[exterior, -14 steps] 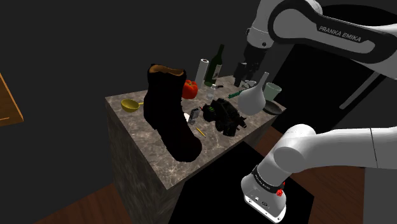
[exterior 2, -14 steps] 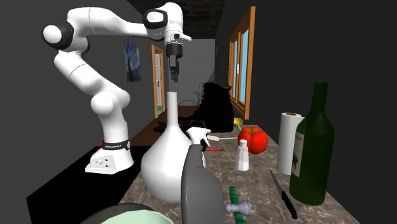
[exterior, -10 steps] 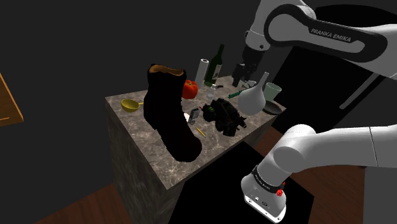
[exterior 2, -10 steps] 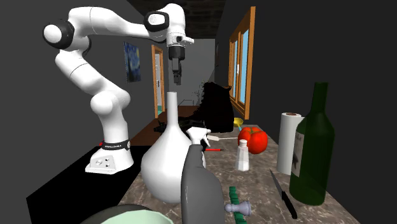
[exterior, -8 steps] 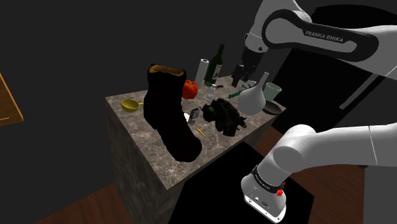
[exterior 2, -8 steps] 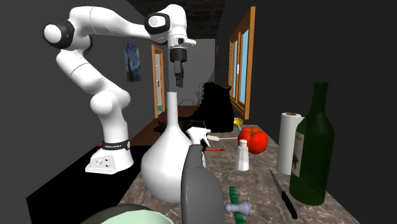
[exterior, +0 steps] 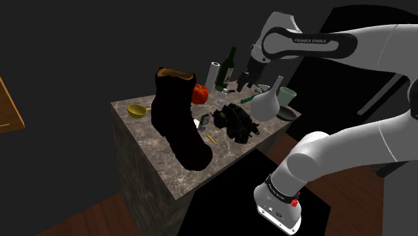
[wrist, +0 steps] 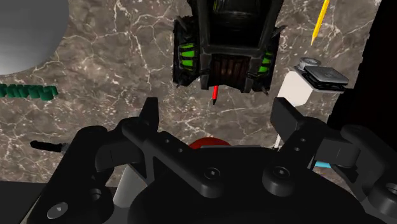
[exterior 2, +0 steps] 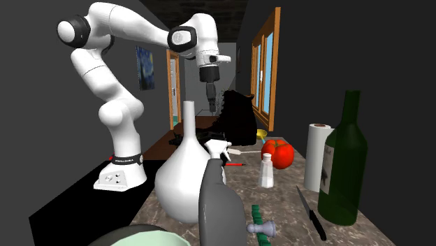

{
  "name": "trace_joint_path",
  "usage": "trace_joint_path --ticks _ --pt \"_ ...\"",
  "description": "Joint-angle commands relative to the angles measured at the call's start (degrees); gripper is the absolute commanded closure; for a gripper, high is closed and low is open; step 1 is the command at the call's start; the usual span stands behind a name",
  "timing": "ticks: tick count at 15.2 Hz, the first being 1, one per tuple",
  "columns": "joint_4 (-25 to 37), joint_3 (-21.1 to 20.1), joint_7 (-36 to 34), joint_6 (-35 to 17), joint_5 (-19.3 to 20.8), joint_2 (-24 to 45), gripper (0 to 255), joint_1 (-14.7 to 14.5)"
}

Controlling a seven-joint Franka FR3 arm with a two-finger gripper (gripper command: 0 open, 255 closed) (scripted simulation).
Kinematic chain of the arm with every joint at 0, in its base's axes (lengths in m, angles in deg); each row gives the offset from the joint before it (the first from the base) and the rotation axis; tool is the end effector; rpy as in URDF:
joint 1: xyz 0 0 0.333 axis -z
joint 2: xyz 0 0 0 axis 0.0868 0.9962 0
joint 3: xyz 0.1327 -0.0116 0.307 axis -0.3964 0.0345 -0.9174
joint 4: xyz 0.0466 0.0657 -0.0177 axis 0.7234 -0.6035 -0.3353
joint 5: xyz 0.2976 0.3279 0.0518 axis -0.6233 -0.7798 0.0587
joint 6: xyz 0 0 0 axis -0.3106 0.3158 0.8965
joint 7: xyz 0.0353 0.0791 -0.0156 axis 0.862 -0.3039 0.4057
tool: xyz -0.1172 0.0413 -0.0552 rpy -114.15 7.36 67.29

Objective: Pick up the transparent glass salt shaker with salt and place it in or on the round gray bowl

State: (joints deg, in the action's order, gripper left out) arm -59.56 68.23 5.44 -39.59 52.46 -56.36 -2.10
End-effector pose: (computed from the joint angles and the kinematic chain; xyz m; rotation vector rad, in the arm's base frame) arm 0.4195 -0.1175 0.4791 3.0873 -0.0221 0.1538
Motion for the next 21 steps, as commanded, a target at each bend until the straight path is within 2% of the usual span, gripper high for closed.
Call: trace_joint_path --ticks 1,7,10,13,18,21 --pt "0.4 2.5 2.4 -4.0 -0.6 3.4 0 0.0" --pt "4.4 9.8 11.2 -13.7 -6.1 15.2 0 -1.2" --pt "7.7 13.1 16.9 -17.4 -11.3 22.0 0 -2.2" --pt "11.8 15.8 23.7 -19.8 -18.4 29.2 0 -2.8" --pt "20.6 16.9 35.2 -20.6 -31.9 41.8 0 -0.9" --pt "20.4 16.2 36.2 -22.2 -33.5 43.5 0 -0.5"
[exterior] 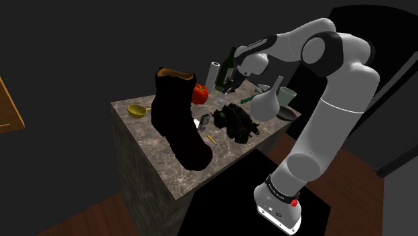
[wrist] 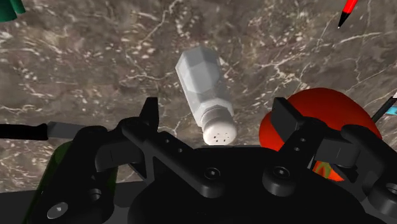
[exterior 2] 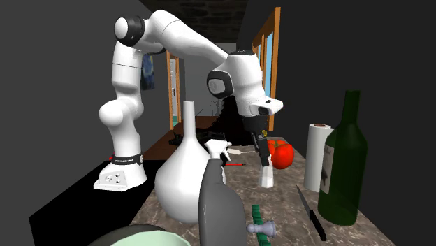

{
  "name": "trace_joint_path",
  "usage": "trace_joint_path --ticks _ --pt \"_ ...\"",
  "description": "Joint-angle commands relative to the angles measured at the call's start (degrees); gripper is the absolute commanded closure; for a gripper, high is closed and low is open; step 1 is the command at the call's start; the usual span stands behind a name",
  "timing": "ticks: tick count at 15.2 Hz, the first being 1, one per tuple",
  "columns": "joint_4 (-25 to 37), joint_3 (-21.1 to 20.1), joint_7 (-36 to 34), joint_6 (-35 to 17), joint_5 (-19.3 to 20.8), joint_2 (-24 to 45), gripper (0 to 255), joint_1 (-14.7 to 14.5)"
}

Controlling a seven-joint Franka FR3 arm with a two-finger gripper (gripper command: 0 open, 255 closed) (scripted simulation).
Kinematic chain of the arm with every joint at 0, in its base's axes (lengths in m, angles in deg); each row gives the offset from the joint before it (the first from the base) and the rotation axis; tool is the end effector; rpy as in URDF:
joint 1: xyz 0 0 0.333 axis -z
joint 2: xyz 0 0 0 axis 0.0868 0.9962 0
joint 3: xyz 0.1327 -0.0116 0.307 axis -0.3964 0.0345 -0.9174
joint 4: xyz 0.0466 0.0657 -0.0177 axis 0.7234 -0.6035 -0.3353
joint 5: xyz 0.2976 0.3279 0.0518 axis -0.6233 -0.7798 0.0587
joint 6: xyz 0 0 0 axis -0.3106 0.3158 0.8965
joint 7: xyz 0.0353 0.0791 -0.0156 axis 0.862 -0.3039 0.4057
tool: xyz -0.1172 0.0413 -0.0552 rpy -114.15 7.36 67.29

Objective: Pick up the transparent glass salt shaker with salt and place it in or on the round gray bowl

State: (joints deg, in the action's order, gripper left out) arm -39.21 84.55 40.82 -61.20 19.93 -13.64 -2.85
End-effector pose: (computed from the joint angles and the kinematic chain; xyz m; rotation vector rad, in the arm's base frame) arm 0.5597 -0.2946 0.3205 -3.0021 0.0252 -0.3686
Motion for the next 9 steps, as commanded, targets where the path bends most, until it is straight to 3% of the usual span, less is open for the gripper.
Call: trace_joint_path --ticks 1,9 --pt "0.0 -0.4 1.2 -1.1 -1.5 1.4 0 0.3" --pt "0.0 -1.1 2.5 -2.9 -3.5 3.6 0 0.5"
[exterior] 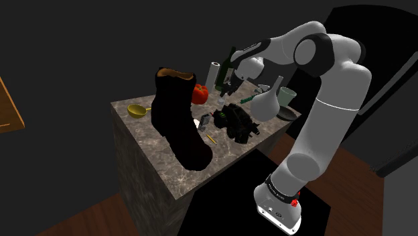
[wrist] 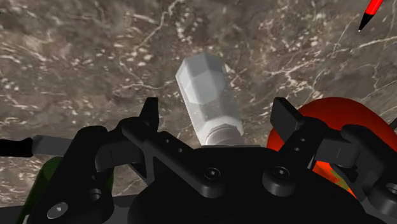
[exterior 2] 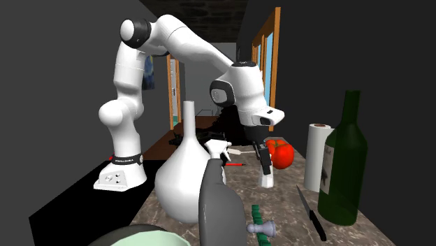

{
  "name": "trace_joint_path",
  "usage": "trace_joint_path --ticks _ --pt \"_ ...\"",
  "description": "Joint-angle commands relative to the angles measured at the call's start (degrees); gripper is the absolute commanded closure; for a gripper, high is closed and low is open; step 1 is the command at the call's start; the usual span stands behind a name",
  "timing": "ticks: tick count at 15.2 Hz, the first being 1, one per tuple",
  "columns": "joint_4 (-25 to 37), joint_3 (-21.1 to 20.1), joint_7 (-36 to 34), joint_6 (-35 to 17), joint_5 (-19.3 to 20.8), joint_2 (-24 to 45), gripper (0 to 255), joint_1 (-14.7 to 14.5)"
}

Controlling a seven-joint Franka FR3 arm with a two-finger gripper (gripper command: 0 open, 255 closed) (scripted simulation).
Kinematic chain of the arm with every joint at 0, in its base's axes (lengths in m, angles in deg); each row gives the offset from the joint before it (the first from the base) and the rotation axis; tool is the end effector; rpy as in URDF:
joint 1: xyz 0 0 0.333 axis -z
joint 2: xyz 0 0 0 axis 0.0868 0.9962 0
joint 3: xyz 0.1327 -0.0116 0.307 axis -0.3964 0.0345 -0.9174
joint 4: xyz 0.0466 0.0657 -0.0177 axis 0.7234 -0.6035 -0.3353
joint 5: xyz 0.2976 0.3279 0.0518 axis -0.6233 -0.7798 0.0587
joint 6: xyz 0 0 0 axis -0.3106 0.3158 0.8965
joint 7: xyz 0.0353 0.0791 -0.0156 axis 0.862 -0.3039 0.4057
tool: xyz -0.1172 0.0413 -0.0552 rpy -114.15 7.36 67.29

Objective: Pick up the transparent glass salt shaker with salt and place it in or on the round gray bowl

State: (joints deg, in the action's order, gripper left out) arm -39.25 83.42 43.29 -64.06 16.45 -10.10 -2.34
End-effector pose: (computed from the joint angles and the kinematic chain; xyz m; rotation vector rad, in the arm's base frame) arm 0.5656 -0.2926 0.2888 -3.0005 0.0249 -0.3712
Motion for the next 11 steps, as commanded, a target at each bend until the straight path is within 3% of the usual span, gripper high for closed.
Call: trace_joint_path --ticks 1,4,5,11 --pt "0.0 0.0 0.0 0.0 0.0 0.0 0 0.0" --pt "0.0 0.0 0.0 0.0 0.0 0.0 0 0.0" --pt "0.0 0.0 0.0 0.0 0.0 0.0 255 0.0" --pt "0.0 0.0 0.0 0.0 0.0 0.0 255 0.0"
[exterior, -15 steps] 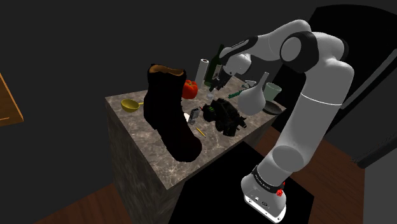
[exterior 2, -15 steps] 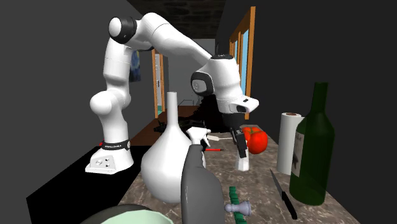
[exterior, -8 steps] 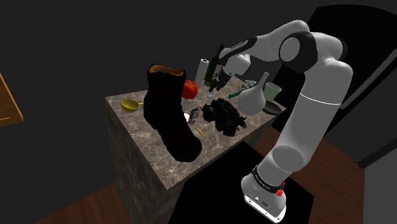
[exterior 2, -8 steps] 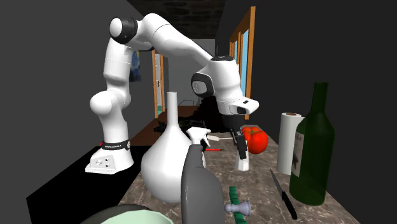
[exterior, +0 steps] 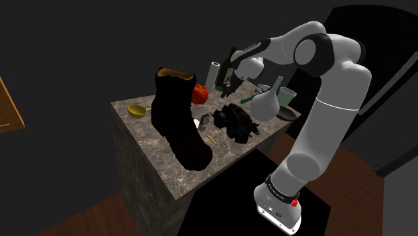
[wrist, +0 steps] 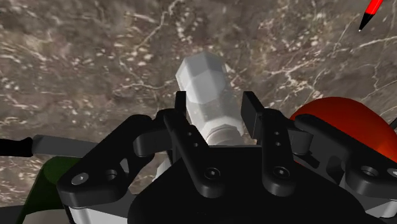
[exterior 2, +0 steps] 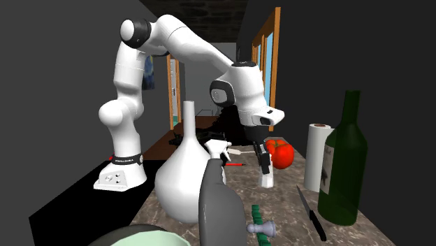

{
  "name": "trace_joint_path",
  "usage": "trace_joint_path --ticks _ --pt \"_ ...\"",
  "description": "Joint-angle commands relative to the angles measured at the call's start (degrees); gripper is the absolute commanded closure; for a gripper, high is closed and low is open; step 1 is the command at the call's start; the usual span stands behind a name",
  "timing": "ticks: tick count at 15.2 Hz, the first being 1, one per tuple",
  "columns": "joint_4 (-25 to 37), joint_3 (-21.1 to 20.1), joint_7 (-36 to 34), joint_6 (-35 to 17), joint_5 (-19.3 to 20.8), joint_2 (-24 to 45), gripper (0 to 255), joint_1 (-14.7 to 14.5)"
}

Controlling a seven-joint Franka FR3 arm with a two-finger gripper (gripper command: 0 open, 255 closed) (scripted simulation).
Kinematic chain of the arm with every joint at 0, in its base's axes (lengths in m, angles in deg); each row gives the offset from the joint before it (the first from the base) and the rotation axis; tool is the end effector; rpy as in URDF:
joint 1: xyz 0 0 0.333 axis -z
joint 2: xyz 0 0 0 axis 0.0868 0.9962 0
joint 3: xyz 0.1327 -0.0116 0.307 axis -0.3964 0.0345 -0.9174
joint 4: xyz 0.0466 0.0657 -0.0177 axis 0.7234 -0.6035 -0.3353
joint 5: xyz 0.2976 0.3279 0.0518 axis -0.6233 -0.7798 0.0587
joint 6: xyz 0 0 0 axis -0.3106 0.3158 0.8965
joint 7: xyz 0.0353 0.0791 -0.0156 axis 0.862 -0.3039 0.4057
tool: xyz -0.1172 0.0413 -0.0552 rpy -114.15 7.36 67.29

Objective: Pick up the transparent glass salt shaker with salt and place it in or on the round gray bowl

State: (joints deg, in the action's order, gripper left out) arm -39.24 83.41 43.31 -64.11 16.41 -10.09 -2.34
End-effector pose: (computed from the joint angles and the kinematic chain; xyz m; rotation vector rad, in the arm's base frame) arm 0.5658 -0.2927 0.2889 -3.0007 0.0250 -0.3725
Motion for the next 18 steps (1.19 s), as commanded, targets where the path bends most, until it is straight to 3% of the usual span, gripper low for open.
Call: trace_joint_path --ticks 1,18 --pt "0.0 0.0 0.0 0.0 0.0 0.0 255 0.0" --pt "4.0 1.8 -6.5 8.8 7.3 -6.5 255 -1.2"
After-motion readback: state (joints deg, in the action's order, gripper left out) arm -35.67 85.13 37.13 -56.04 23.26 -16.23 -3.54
